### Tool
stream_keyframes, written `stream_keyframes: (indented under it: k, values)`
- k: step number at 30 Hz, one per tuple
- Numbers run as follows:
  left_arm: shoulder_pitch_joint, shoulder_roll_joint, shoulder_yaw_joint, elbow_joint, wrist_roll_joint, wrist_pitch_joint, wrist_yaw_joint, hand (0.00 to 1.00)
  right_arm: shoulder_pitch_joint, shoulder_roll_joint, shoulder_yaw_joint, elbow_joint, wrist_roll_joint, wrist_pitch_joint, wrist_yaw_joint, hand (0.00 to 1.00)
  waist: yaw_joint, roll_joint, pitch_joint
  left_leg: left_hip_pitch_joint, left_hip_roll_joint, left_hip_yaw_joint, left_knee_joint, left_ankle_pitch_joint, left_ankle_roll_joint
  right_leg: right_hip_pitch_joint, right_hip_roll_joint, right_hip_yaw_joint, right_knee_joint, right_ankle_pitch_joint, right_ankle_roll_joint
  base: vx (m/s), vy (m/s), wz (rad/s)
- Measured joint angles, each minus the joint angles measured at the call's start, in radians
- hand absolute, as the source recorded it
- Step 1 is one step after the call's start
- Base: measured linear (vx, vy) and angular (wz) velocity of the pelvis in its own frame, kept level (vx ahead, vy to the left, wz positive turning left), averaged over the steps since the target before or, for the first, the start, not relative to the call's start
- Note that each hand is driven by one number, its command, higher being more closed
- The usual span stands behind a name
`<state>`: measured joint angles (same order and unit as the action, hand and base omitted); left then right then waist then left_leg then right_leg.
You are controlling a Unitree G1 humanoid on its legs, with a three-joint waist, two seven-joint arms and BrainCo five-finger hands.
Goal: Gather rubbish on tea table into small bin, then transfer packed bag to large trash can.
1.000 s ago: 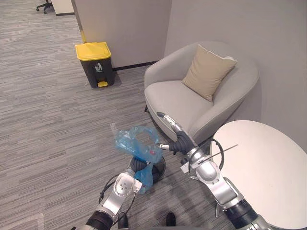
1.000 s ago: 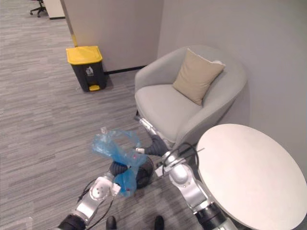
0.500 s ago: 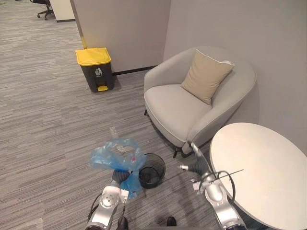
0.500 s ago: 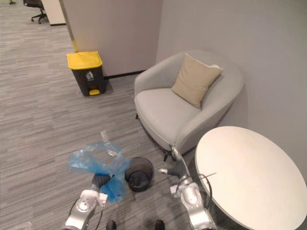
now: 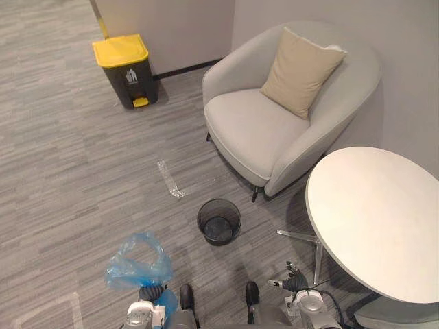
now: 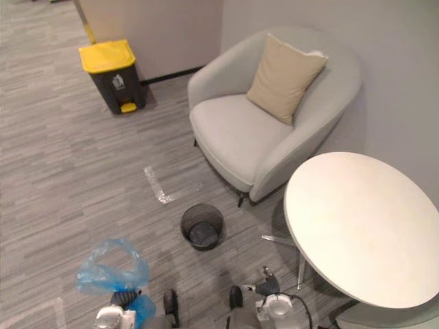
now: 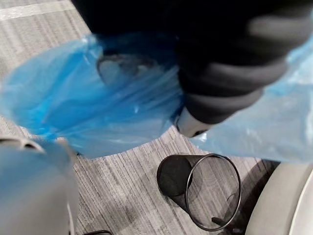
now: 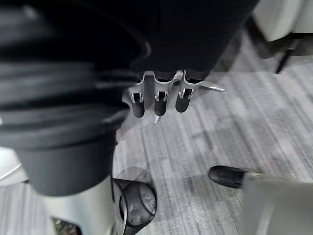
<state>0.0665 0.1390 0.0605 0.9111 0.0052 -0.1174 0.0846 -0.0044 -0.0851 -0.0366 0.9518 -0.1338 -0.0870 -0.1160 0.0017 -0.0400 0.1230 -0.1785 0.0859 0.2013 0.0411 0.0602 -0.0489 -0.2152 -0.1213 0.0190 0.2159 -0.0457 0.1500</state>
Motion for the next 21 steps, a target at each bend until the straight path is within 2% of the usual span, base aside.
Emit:
stream_keyframes:
  k: [1,2,3,4,5,6,7,8,11,12,13,14,15,16,17,18,19,20,21]
  values:
    - [-0.009,-0.005,0.0,-0.004,0.0,0.0,0.0,1.0,0.008,0.004,0.0,-0.001,0.008,0.0,-0.003,0.0,-0.006,0.003,0.004,-0.007,-0.002,-0.025,0.02,0.0,0.0,-0.022,-0.001,0.004,0.127,-0.067,-0.003,0.02,-0.041,1.01]
    - [-0.012,-0.005,-0.003,-0.032,-0.002,-0.001,0.002,1.0,0.022,0.013,0.0,0.003,0.019,0.007,-0.004,0.0,-0.002,0.003,0.004,-0.012,-0.014,-0.063,0.04,0.001,-0.001,-0.028,0.008,0.015,0.322,-0.156,0.009,0.03,-0.07,1.0]
    - [-0.007,-0.006,-0.003,-0.049,-0.006,-0.001,0.002,1.0,0.026,0.019,0.001,0.003,0.019,0.007,-0.004,0.0,0.007,-0.002,0.002,-0.013,-0.018,-0.077,0.046,0.002,-0.003,-0.018,0.015,0.03,0.383,-0.184,0.011,0.0,-0.13,0.8]
    - [0.013,-0.005,0.001,-0.072,-0.008,-0.002,0.007,1.0,0.021,0.025,0.002,0.002,0.019,0.004,-0.005,0.0,0.035,-0.019,-0.007,-0.021,-0.024,-0.078,0.053,0.008,-0.011,0.013,0.026,0.049,0.362,-0.226,-0.01,-0.05,-0.123,0.29]
    - [0.021,-0.007,0.002,-0.076,-0.009,-0.002,0.011,1.0,0.003,0.024,0.002,-0.002,0.02,-0.001,-0.007,0.0,0.05,-0.028,-0.014,-0.035,-0.025,-0.082,0.055,0.016,-0.018,0.027,0.033,0.054,0.298,-0.24,-0.025,-0.1,-0.15,0.1]
    - [0.023,-0.009,0.002,-0.076,-0.009,-0.002,0.013,1.0,-0.012,0.02,0.001,-0.006,0.02,-0.004,-0.011,0.0,0.057,-0.024,-0.015,-0.051,-0.023,-0.086,0.053,0.024,-0.024,0.038,0.039,0.052,0.245,-0.248,-0.039,-0.15,-0.116,0.04]
    - [0.023,-0.024,0.001,-0.074,-0.009,-0.002,0.014,1.0,-0.033,0.013,0.001,-0.022,0.026,-0.006,-0.017,0.0,0.063,-0.008,-0.012,-0.084,-0.012,-0.095,0.046,0.04,-0.028,0.052,0.054,0.049,0.164,-0.259,-0.087,-0.2,-0.11,0.27]
    - [0.021,-0.058,-0.004,-0.069,-0.01,0.0,0.014,1.0,-0.057,0.0,-0.002,-0.035,0.028,-0.013,-0.023,0.0,0.057,0.044,0.021,-0.106,0.015,-0.133,0.034,0.065,-0.03,0.06,0.088,0.018,0.121,-0.221,-0.102,-0.21,-0.07,0.31]
    - [0.024,-0.096,-0.011,-0.069,-0.03,0.0,0.014,1.0,-0.049,0.0,-0.01,-0.034,0.037,-0.01,-0.041,0.0,0.056,0.081,0.032,-0.111,0.053,-0.171,-0.031,0.116,-0.047,0.067,0.124,-0.056,0.084,-0.175,-0.131,-0.21,-0.077,0.42]
    - [0.023,-0.096,-0.014,-0.07,-0.03,0.0,0.015,1.0,-0.044,0.005,-0.015,-0.035,0.037,-0.007,-0.043,0.0,0.055,0.084,0.032,-0.11,0.06,-0.164,-0.054,0.093,-0.054,0.071,0.124,-0.076,0.071,-0.165,-0.139,-0.17,-0.041,0.81]
    - [0.011,-0.093,-0.017,-0.074,-0.03,0.0,0.017,1.0,-0.036,0.022,-0.039,-0.04,0.037,-0.003,-0.05,0.0,0.045,0.067,0.035,-0.121,0.058,-0.123,-0.067,0.02,-0.055,0.077,0.099,-0.12,0.021,-0.134,-0.151,-0.17,0.008,0.86]
    - [-0.019,-0.093,-0.023,-0.079,-0.029,-0.002,0.019,1.0,-0.03,0.032,-0.055,-0.043,0.037,-0.002,-0.058,0.0,0.046,0.032,0.054,-0.147,0.053,-0.058,0.054,0.011,-0.031,0.076,0.058,-0.142,0.011,-0.116,-0.151,-0.15,0.023,0.89]
    - [-0.026,-0.093,-0.03,-0.079,-0.029,-0.002,0.019,1.0,-0.027,0.033,-0.061,-0.045,0.037,-0.002,-0.059,0.0,0.047,0.024,0.057,-0.16,0.046,-0.036,0.133,0.004,-0.021,0.077,0.039,-0.155,0.012,-0.112,-0.146,-0.13,0.017,0.77]
    - [-0.031,-0.094,-0.051,-0.08,-0.028,-0.003,0.018,1.0,-0.014,0.027,-0.068,-0.065,0.037,-0.002,-0.061,0.0,0.037,0.02,0.058,-0.162,0.046,0.003,0.275,-0.029,0.002,0.077,0.009,-0.183,0.015,-0.109,-0.141,-0.12,0.054,0.78]
    - [-0.031,-0.097,-0.059,-0.078,-0.027,-0.003,0.018,1.0,0.006,0.017,-0.069,-0.072,0.037,-0.003,-0.061,0.0,0.029,0.024,0.056,-0.135,0.064,0.028,0.347,-0.104,0.012,0.078,-0.003,-0.203,0.005,-0.102,-0.127,-0.11,0.09,0.69]
    - [-0.032,-0.097,-0.06,-0.077,-0.028,-0.002,0.019,1.0,0.011,0.012,-0.069,-0.072,0.037,-0.003,-0.06,0.0,0.028,0.038,0.051,-0.12,0.075,0.037,0.344,-0.13,0.007,0.077,-0.002,-0.209,-0.002,-0.098,-0.119,-0.09,0.172,0.51]
    - [-0.039,-0.096,-0.059,-0.073,-0.027,-0.002,0.019,1.0,0.016,0.004,-0.072,-0.068,0.037,-0.003,-0.06,0.0,0.028,0.064,0.049,-0.087,0.077,0.035,0.28,-0.162,-0.022,0.078,0.003,-0.227,-0.015,-0.09,-0.1,-0.06,0.215,0.35]
    - [-0.041,-0.089,-0.059,-0.072,-0.027,-0.002,0.02,1.0,0.014,0.0,-0.078,-0.057,0.037,-0.001,-0.06,0.0,0.028,0.066,0.052,-0.069,0.066,0.034,0.23,-0.172,-0.03,0.079,0.002,-0.231,-0.021,-0.086,-0.088,-0.05,0.21,0.43]
    - [-0.045,-0.072,-0.062,-0.063,-0.027,-0.001,0.02,1.0,0.014,0.016,-0.077,-0.042,0.037,0.002,-0.057,0.0,0.028,0.048,0.054,-0.058,0.038,0.032,0.188,-0.154,-0.023,0.089,-0.01,-0.228,-0.041,-0.074,-0.073,-0.02,0.227,0.38]
